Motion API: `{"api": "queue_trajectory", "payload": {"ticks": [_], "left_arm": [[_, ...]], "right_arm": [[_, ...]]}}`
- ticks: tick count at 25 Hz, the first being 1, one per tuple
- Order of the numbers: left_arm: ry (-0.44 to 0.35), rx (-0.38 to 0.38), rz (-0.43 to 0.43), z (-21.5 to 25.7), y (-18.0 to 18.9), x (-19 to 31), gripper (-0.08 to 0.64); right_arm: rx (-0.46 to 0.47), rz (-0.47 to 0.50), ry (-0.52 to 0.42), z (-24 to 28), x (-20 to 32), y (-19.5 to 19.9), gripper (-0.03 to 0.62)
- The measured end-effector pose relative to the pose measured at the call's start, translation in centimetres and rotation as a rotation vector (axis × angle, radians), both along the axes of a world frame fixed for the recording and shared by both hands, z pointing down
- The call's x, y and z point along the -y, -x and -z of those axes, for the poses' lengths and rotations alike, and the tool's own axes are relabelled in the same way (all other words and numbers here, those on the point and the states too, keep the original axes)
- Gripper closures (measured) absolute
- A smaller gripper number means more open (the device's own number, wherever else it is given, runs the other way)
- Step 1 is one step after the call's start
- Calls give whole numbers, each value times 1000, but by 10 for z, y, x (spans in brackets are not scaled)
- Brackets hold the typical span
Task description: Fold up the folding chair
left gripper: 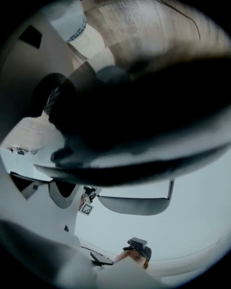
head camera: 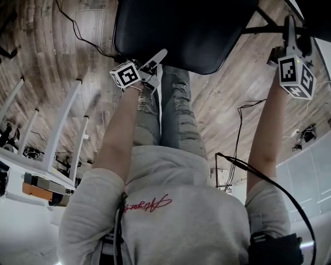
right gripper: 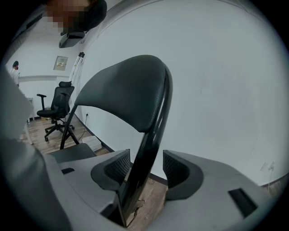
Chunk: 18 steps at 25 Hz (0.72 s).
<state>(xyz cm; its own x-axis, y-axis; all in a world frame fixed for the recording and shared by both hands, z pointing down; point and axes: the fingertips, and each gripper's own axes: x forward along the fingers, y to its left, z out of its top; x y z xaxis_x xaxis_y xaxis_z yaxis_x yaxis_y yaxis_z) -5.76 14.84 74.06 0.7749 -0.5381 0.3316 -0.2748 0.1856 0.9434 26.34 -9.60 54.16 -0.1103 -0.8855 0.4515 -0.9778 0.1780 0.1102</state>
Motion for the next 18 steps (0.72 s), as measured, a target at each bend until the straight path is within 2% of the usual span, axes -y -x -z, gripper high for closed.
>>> {"api": "queue_trajectory", "payload": {"ticks": [1, 2, 3, 5, 8, 10, 12, 18], "left_arm": [[-11, -5, 12, 1, 1, 2, 163], [-18, -6, 22, 3, 1, 3, 163], [-20, -7, 31, 5, 1, 3, 164], [-16, -23, 46, 7, 0, 2, 184], [41, -102, 54, 8, 0, 0, 215], [80, -151, 59, 10, 1, -1, 227], [88, -159, 64, 13, 1, 0, 232], [77, -191, 56, 41, -4, 17, 261]], "right_arm": [[-4, 13, -2, -1, 3, 3, 356], [-1, 18, -1, -1, 6, 6, 388], [16, 10, -4, 0, 8, 7, 463], [67, -28, -19, 4, 11, 4, 491], [118, -86, -27, 6, 12, 2, 502], [214, -135, -32, 8, 12, 2, 528], [276, -160, -48, 11, 13, 2, 537], [276, -155, -97, 30, 17, 0, 537]]}}
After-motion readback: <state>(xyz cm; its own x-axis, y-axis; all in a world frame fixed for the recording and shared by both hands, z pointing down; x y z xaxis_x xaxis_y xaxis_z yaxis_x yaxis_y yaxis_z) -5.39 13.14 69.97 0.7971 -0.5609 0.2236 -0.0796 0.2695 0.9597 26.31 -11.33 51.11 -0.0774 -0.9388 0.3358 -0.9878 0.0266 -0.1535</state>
